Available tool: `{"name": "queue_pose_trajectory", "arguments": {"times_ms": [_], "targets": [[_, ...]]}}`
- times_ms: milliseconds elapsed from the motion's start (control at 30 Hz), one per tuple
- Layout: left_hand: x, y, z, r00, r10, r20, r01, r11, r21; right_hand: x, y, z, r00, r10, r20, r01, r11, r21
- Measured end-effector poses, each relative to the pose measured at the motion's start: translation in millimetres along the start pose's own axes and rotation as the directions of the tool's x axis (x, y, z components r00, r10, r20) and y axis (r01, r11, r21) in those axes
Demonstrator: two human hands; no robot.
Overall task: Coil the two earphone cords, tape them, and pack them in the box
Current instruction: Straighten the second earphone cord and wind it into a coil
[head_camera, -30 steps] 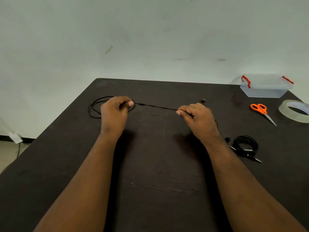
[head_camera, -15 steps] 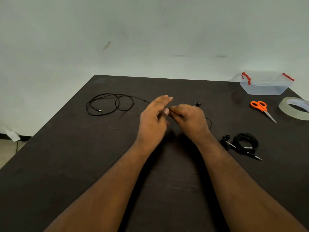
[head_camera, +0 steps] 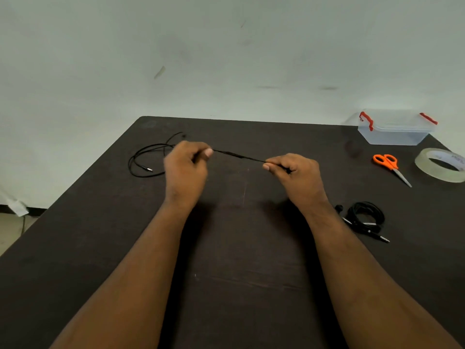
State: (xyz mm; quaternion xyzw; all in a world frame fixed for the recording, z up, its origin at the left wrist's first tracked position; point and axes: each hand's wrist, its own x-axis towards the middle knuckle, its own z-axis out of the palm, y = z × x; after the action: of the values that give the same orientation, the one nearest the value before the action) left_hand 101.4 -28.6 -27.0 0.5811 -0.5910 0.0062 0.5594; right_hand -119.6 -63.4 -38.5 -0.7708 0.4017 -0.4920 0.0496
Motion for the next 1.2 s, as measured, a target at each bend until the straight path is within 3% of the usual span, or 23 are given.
{"name": "queue_pose_trajectory", "arguments": {"times_ms": [200, 433, 533, 733, 900, 1067, 1200], "targets": [[12, -24, -19, 0.966, -0.226, -0.126, 0.226, 0.974, -0.015, 1, -3, 3, 0.990, 0.003, 0.137, 0.003, 0.999, -0.045], [12, -20, -20, 0.974, -0.186, -0.129, 0.189, 0.982, 0.005, 4, 6, 5, 0.992, -0.123, 0.023, 0.125, 0.959, -0.255], [14, -27, -24, 0.977, -0.144, -0.157, 0.162, 0.981, 0.107, 4, 10, 1, 0.998, -0.043, -0.036, 0.027, 0.935, -0.352], [11, -28, -29, 0.968, -0.159, -0.192, 0.222, 0.900, 0.375, 0, 1, -6, 0.988, 0.153, -0.017, -0.143, 0.873, -0.466], [9, -27, -27, 0.968, -0.165, -0.190, 0.232, 0.880, 0.414, 0, 1, -8, 0.978, 0.205, -0.045, -0.197, 0.819, -0.539], [9, -24, -23, 0.983, -0.097, -0.153, 0.150, 0.909, 0.388, -1, 2, -8, 0.956, 0.292, -0.015, -0.248, 0.782, -0.572], [1, -14, -7, 1.000, 0.023, -0.002, -0.021, 0.936, 0.352, -1, -1, -4, 0.900, 0.402, 0.171, -0.252, 0.798, -0.547]]}}
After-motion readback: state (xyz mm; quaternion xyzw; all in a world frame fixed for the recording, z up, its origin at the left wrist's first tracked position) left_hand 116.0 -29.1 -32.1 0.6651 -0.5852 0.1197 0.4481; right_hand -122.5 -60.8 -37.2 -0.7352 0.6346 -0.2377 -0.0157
